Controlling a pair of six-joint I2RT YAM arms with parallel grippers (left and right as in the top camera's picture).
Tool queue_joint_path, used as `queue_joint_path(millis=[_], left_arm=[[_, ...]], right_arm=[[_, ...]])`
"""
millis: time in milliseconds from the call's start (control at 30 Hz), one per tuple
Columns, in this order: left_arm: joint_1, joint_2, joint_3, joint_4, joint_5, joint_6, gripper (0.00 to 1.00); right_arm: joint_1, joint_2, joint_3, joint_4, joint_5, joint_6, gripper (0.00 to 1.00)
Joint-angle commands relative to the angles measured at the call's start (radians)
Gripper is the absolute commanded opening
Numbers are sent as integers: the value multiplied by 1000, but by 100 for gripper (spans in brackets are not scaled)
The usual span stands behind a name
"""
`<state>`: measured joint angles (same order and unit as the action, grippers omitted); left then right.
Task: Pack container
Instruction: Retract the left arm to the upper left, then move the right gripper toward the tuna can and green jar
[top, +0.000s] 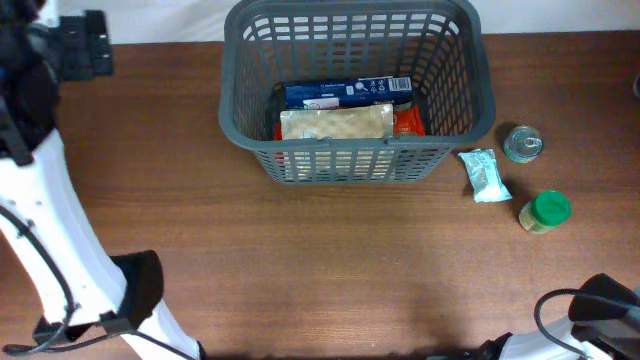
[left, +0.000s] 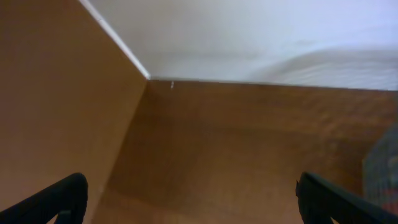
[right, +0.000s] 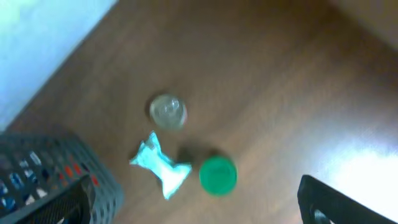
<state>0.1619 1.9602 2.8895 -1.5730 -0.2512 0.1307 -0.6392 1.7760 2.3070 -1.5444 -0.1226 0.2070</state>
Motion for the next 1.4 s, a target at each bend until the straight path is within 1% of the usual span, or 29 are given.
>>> queue_joint_path(millis=[0, 67, 133, 200, 267, 333, 400, 467, 533, 633, 733, 867, 1100, 1233, 1367], left_arm=[[46, 29, -41, -13, 72, -52, 99], [59, 39, -70, -15, 72, -52, 99], [62, 45, -100, -15, 72, -52, 99], [62, 51, -119, -15, 72, -52, 99], [62, 54, -134, -14, 72, -52, 99], [62, 54, -145, -14, 72, -52, 99], [61, 54, -148, -14, 72, -52, 99], [62, 54, -148, -14, 72, -52, 99], [62, 54, -148, -15, 72, -52, 99], [62, 54, -148, -15, 72, -52, 99], [62, 54, -148, -15, 72, -52, 99], [62, 54, -148, -15, 72, -52, 99], [62, 54, -148, -15, 72, -52, 99], [62, 54, -148, -15, 72, -52, 99], [62, 54, -148, -15, 72, -52, 99]], right_arm=[[-3, 4, 3, -17, -13, -53, 88], [-2, 9, -3, -43, -3, -108, 87], [-2, 16, -24, -81, 42, -106, 92], [-2, 19, -66, -118, 96, -106, 93], [-2, 19, -147, -106, 96, -106, 93], [-2, 19, -248, -76, 86, -106, 91], [-2, 19, -377, -31, 69, -106, 87], [-2, 19, -502, 29, 46, -108, 87], [5, 19, -624, 109, -27, -155, 87], [21, 19, -759, 221, -31, -159, 87], [30, 19, -813, 306, -37, -159, 88], [60, 19, -834, 388, -39, -174, 88], [124, 21, -852, 397, 34, -164, 88], [149, 21, -888, 402, 137, -108, 88], [148, 21, -905, 409, 140, -93, 88]])
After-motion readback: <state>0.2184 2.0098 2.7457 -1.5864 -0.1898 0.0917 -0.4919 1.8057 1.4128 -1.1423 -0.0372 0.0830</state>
